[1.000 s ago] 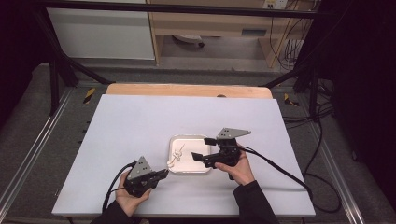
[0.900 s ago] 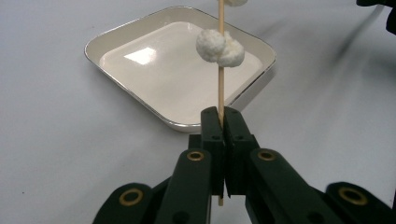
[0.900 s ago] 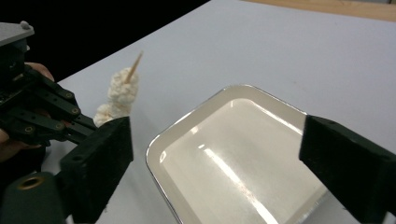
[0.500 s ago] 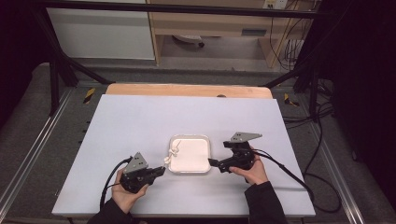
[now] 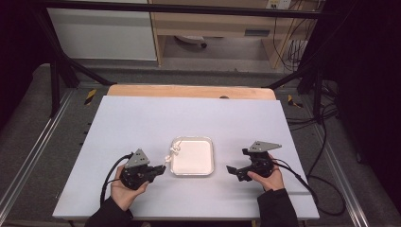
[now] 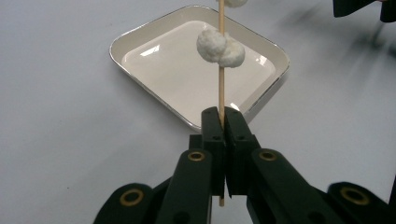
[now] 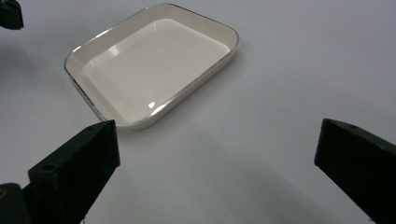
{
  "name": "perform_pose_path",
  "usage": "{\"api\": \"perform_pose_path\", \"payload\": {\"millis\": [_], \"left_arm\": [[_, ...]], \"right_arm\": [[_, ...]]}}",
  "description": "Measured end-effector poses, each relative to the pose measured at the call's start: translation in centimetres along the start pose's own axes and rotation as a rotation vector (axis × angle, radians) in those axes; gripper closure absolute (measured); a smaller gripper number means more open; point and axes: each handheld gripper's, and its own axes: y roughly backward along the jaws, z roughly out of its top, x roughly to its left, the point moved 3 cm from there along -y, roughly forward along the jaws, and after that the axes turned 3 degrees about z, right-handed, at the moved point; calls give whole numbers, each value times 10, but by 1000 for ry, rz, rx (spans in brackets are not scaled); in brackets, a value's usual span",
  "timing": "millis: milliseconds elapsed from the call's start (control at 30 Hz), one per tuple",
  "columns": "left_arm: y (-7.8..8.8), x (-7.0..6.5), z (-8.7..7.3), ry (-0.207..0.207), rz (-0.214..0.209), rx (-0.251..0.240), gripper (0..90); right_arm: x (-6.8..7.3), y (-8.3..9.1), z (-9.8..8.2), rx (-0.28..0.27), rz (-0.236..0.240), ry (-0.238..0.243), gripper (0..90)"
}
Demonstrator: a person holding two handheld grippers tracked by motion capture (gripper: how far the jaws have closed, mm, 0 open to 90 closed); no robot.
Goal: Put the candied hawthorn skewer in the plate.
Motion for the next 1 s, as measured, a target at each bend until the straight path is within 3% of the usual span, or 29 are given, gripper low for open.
{"api": "perform_pose_path", "payload": {"millis": [367,567,1000], "left_arm": [[-13,1,18,11,0,51,886],[-26,1,29,21,12,75,886],[-57,0,46,10,55,116,886]], "right_arm": [[-10,14,-19,0,-24,-37,9],[-13,20,-29,16,-45,-30,9],[-16,25,-33,13,-60,-35,12]]}}
